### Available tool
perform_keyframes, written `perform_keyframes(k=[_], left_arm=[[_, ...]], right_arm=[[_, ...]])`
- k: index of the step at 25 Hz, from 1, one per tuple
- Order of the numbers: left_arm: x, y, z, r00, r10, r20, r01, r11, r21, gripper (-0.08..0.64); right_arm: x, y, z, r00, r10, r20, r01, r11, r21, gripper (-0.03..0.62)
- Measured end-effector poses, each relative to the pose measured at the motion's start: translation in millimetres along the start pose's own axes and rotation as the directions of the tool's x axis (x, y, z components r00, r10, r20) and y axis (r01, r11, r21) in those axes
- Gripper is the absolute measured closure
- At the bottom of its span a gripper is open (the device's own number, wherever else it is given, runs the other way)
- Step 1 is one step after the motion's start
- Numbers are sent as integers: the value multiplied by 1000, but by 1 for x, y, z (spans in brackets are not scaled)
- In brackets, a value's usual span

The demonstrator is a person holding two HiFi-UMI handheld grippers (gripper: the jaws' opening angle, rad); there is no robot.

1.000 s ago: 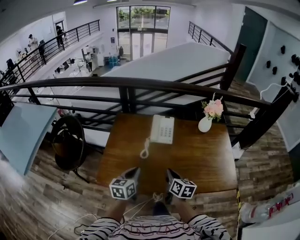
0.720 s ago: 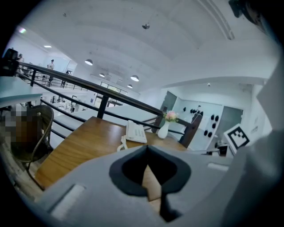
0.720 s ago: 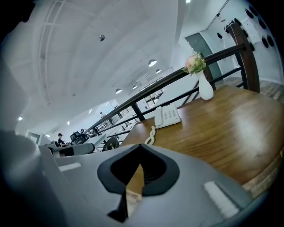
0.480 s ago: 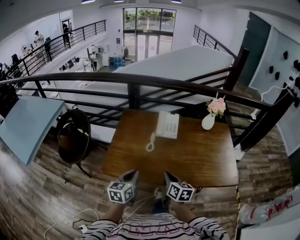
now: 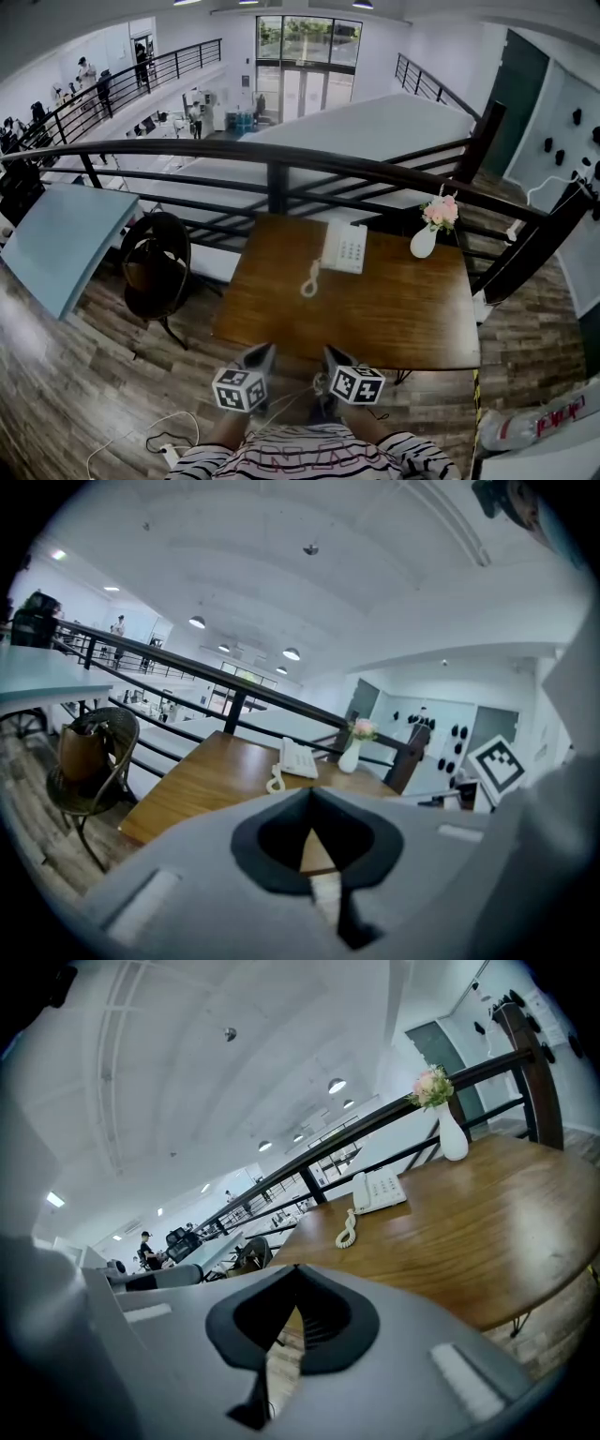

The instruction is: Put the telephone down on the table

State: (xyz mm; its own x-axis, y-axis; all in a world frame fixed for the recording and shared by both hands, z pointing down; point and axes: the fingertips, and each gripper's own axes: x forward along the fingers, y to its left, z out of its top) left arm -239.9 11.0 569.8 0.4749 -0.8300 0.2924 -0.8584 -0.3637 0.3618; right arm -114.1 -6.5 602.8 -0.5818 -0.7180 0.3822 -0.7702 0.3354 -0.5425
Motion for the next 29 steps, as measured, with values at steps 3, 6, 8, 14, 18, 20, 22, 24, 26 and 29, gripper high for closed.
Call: perform_keyframes(k=[3,6,8,14,18,20,22,24,26,29], left_arm=[[-4,-3,-3,1000,-2,-3,2,1000,1,558],[-4,-7,-8,1000,-10,-9,10,1000,3,558],[-4,-9,-9,1000,-12,-13,12,1000,3,558],[-4,-14,-13,1000,-21,-21,22,1000,4,558],[-2,-15,-14,999,-23,-26,23,1000,10,558],[-3,-15,-15,999,-22,-33,22,1000,10,558],[-3,-16,-17,999,-22,-38,23,1000,7,558],[-2,-17,-18,999,-24,-42,24,1000,2,558],[-1,-17,-21,999,-26,-44,26,1000,1,558],[3,-18,-24,998,-29,-48,29,1000,1,558]], right_arm=[[-1,6,-4,1000,2,-5,-2,1000,-11,594],[-3,7,-7,1000,1,-10,-1,1000,-17,594],[-5,4,-9,1000,-2,-13,2,1000,-16,594],[-11,0,-12,1000,-16,-14,16,1000,-11,594],[-12,-2,-12,1000,-23,-13,23,1000,-17,594],[-13,-2,-11,1000,-27,-14,26,999,-18,594],[-14,-2,-12,1000,-25,-14,25,1000,-19,594],[-14,-3,-12,1000,-25,-14,24,1000,-18,594],[-14,-5,-13,1000,-25,-15,25,1000,-18,594],[-13,-8,-14,1000,-23,-15,23,1000,-15,594]])
